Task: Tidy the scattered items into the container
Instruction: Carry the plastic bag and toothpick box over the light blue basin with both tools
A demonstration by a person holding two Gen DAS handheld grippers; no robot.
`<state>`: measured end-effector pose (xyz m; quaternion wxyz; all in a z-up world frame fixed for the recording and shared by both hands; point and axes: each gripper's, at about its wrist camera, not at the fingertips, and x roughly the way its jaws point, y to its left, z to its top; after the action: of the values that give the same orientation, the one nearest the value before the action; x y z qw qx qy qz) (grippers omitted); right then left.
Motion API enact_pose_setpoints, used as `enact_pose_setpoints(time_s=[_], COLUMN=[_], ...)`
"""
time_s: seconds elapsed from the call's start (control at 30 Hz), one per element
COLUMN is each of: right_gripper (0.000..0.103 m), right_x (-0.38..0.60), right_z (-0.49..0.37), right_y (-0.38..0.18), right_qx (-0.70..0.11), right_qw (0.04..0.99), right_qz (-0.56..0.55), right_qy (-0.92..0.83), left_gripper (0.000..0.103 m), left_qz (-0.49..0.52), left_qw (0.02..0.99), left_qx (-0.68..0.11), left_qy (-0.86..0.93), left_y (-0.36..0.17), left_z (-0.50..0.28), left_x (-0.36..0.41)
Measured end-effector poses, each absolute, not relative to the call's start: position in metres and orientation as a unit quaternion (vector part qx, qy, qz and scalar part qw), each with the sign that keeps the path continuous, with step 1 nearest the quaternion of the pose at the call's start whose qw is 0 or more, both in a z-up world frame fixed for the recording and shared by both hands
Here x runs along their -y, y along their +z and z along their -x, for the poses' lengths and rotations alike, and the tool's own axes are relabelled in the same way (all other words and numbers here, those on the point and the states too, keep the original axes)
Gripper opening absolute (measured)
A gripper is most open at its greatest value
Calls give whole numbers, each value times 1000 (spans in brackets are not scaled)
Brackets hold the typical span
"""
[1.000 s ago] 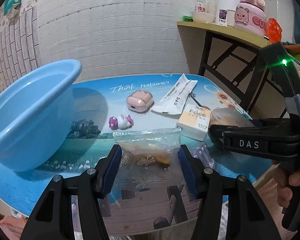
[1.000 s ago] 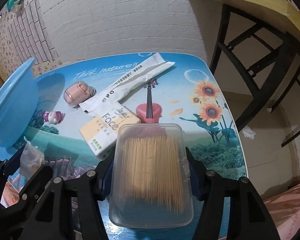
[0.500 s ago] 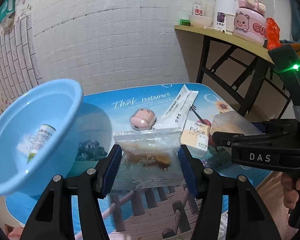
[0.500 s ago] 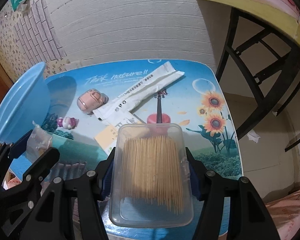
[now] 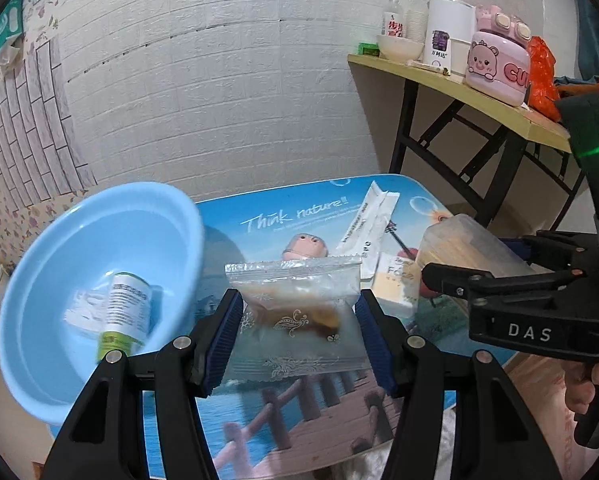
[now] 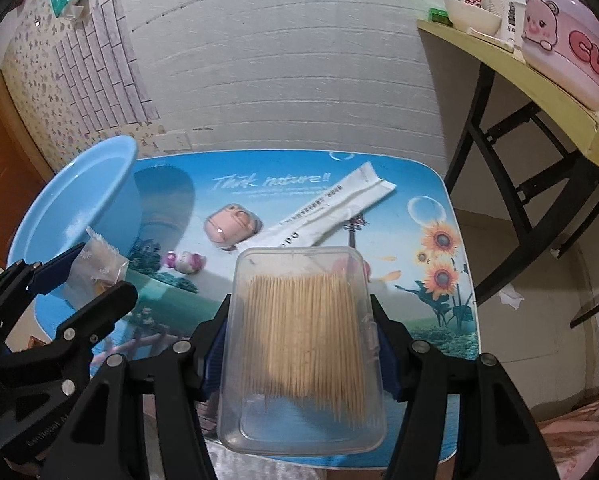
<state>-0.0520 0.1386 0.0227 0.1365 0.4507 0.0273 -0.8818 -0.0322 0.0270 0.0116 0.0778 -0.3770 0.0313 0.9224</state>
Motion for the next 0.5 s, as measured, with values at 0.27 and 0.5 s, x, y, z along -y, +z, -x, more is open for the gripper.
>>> enact_pose_setpoints(time_s=[0.27, 0.5], right_gripper=[62, 62], right_x=[-113, -91], right_z=[44, 38], right_y=[36, 47], right_qx=[-34, -29], right_qw=[159, 184], right_qz=[-435, -424], right_qy=[-885, -886], left_gripper=[56, 56], left_qz=[374, 358], left_qw=[60, 38], left_qx=[-13, -2], left_qy=[925, 933], left_y=[26, 41], left_z=[29, 28], left_x=[5, 38])
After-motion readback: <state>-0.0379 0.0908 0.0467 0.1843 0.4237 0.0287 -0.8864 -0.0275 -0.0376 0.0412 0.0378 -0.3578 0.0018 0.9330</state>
